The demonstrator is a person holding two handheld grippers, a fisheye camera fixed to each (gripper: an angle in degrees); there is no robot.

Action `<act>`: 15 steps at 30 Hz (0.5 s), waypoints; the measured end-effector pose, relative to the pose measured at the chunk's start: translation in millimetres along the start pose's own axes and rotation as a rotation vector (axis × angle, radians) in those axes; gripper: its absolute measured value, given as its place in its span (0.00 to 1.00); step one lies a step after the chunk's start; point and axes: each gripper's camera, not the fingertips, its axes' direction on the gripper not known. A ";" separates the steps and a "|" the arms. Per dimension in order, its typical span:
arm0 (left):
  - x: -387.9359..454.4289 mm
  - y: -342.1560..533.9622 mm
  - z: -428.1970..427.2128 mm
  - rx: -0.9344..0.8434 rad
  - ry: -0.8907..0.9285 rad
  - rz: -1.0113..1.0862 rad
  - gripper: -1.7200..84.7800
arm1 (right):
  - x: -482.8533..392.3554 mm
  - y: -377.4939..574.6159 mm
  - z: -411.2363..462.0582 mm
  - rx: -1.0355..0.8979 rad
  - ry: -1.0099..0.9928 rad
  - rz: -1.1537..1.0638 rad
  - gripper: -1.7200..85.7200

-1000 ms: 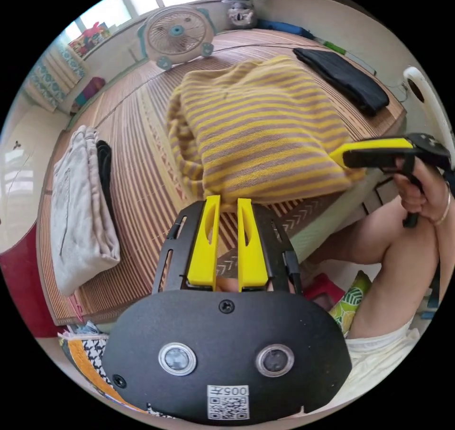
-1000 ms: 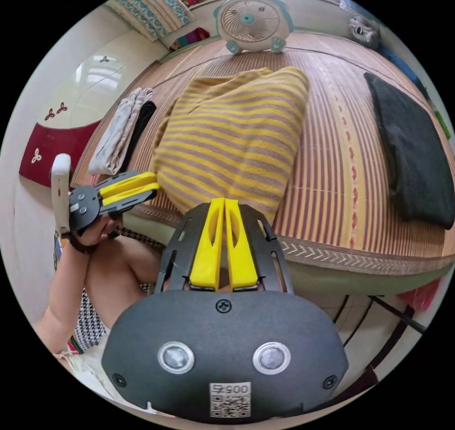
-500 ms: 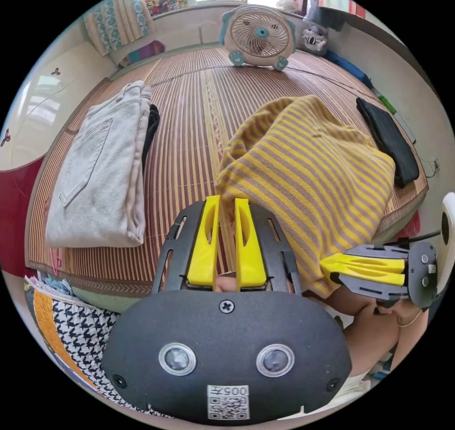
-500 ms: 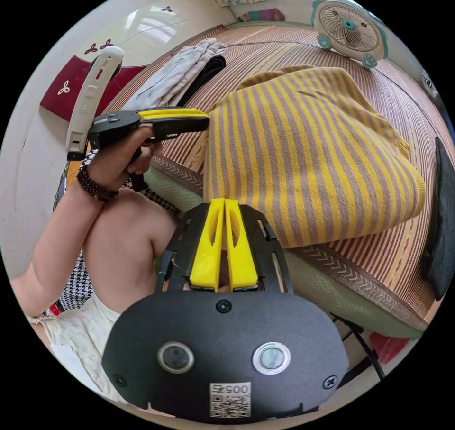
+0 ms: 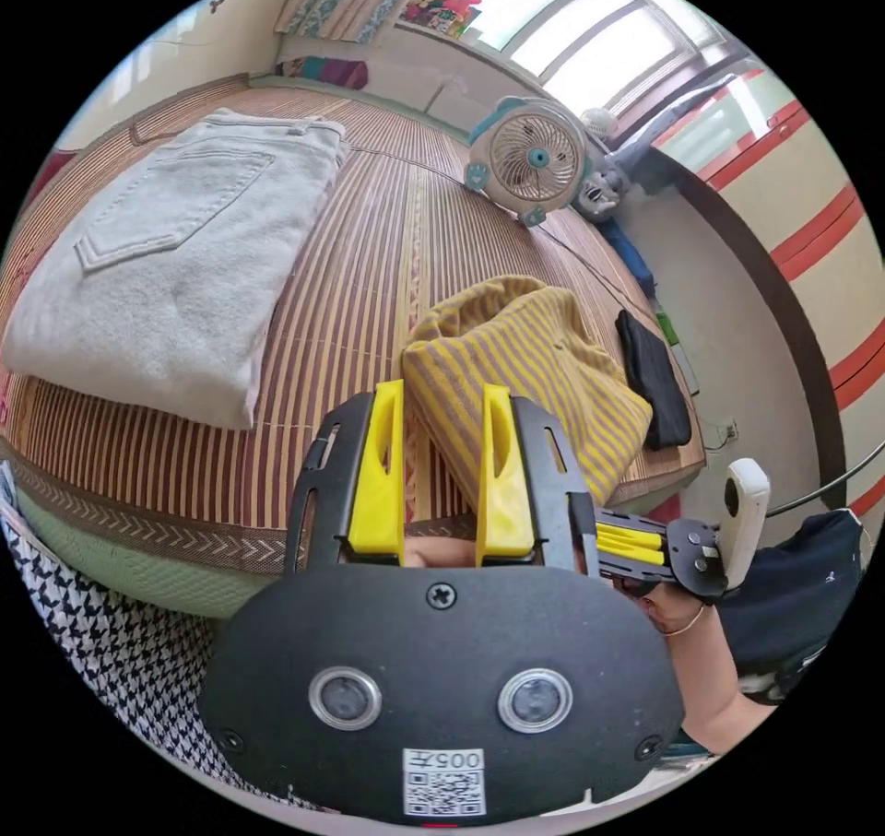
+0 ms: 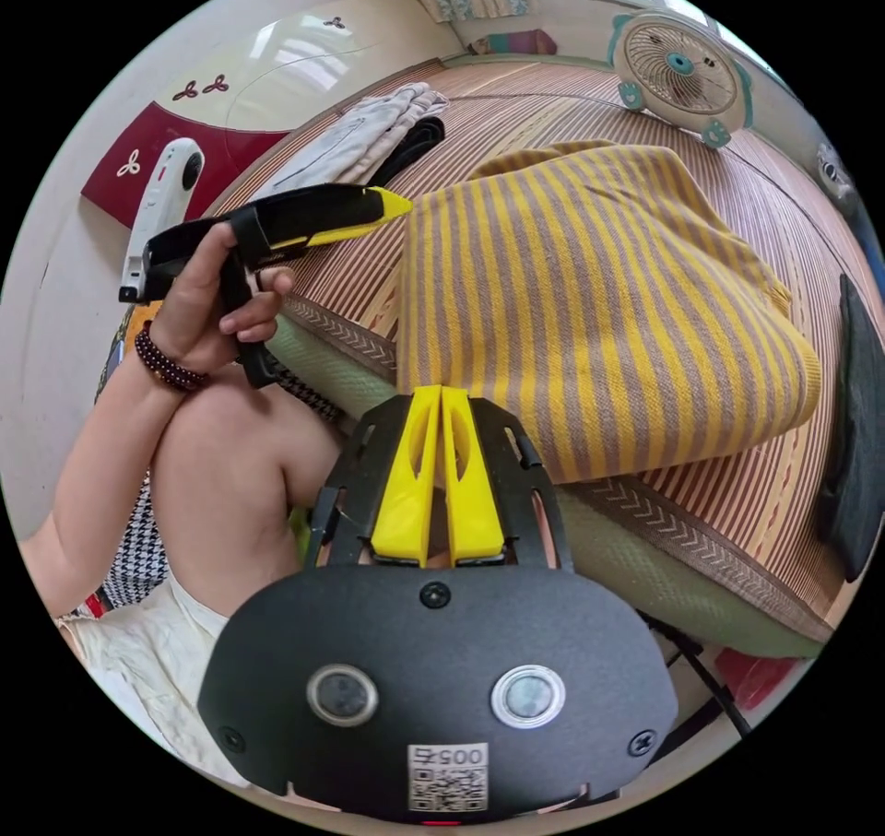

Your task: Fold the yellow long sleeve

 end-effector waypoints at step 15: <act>10.5 -25.9 39.7 -0.088 -0.112 0.110 0.18 | -8.6 -9.8 9.4 -0.015 -0.058 0.000 0.01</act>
